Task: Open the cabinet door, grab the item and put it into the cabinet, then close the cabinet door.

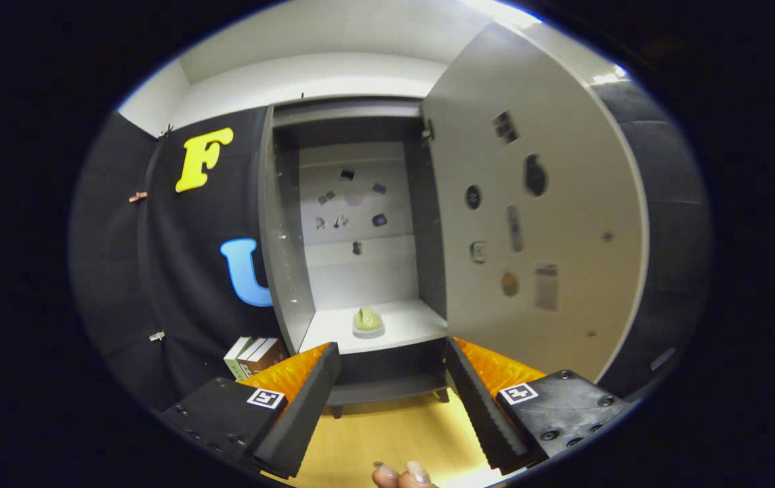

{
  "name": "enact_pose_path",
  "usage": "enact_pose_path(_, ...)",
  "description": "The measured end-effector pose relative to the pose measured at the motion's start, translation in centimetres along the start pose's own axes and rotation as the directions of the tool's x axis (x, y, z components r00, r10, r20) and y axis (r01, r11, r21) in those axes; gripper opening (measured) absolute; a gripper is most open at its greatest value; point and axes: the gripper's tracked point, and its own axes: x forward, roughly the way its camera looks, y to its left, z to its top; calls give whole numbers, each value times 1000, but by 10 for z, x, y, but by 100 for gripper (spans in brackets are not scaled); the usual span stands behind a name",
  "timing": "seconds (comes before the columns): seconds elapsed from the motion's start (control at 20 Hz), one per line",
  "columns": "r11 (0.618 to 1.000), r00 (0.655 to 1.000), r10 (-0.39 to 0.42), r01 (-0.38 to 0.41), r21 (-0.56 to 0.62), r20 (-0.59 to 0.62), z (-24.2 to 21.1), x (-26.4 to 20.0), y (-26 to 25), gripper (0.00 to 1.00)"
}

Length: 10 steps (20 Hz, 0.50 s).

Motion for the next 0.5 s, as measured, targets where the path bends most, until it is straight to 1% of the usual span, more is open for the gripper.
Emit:
enact_pose_path(0.15, 996, 999, -43, 45, -74, 28, 17, -38, -58, 99)
enact_pose_path(0.25, 990, 995, -71, 79, -112, 73, 37, -57, -95, 99)
enact_pose_path(0.35, 991, 991, -72, 83, -108, 110, 52, -66, -126, 99)
enact_pose_path(0.5, 993, 991, -67, 77, -86, 114, 55, -71, -172, 99)
